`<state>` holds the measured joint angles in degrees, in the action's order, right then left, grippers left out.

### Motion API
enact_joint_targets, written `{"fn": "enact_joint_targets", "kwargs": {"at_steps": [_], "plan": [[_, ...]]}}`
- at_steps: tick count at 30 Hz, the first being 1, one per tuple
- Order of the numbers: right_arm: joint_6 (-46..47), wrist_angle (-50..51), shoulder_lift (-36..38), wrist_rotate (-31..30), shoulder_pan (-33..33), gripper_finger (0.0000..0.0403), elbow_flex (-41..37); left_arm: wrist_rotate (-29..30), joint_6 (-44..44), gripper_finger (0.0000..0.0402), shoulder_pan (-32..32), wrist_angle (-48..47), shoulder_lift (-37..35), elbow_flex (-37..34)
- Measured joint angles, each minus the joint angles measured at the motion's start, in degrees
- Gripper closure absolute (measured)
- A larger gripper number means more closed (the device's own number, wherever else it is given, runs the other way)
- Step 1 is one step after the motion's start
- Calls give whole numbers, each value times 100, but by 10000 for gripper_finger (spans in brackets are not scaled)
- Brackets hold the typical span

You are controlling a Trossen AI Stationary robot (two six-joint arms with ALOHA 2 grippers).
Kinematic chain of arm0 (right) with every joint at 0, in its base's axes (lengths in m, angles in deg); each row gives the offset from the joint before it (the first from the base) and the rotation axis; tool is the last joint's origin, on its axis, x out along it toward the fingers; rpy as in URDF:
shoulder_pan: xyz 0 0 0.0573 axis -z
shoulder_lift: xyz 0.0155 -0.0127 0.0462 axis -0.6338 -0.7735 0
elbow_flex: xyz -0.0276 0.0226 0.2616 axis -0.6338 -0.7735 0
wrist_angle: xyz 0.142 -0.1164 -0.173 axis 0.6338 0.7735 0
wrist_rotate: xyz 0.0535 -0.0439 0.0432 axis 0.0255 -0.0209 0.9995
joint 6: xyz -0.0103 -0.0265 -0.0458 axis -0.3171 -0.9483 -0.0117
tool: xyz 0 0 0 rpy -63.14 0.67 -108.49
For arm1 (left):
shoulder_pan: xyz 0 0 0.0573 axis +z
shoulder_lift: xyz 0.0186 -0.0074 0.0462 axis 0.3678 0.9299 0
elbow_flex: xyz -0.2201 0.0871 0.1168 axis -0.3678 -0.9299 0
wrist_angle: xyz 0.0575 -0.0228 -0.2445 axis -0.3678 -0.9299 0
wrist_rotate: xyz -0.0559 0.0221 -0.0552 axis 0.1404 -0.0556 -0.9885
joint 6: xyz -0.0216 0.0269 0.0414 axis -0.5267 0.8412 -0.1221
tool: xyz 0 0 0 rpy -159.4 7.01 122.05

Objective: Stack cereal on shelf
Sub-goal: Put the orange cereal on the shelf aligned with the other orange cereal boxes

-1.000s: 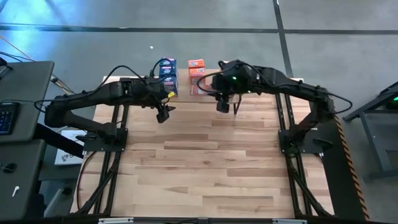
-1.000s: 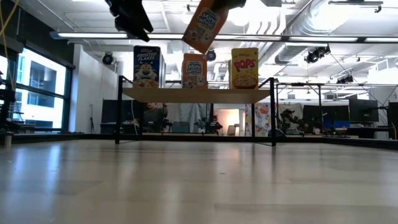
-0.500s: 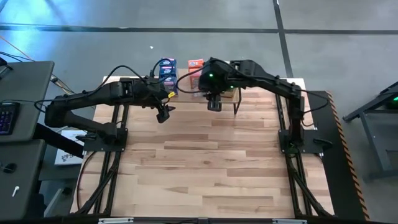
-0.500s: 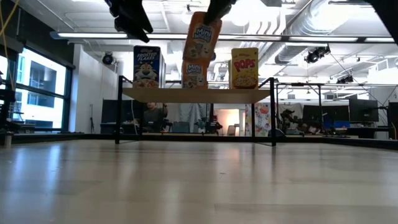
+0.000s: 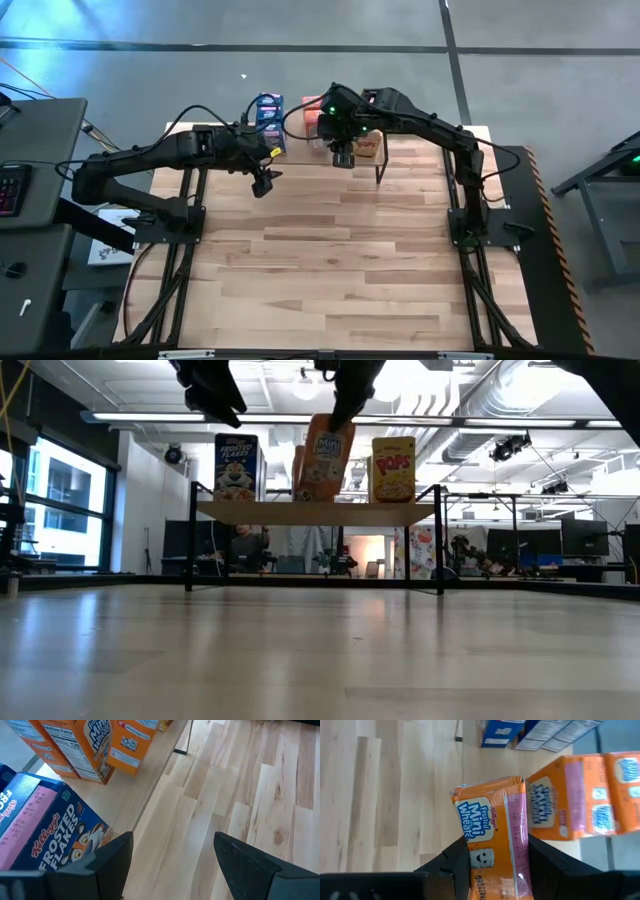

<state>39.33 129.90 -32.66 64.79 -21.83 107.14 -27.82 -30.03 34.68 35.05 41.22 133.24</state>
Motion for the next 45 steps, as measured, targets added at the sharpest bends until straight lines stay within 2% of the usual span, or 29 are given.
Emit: {"fn": "enact_joint_targets", "kwargs": {"at_steps": [5, 45], "plan": [[-98, -25, -73, 270, 65, 258, 0, 2, 0, 133, 0, 18, 0, -2], [-53, -276, -320, 98, 48, 258, -7, 4, -2, 133, -2, 29, 0, -2]]}}
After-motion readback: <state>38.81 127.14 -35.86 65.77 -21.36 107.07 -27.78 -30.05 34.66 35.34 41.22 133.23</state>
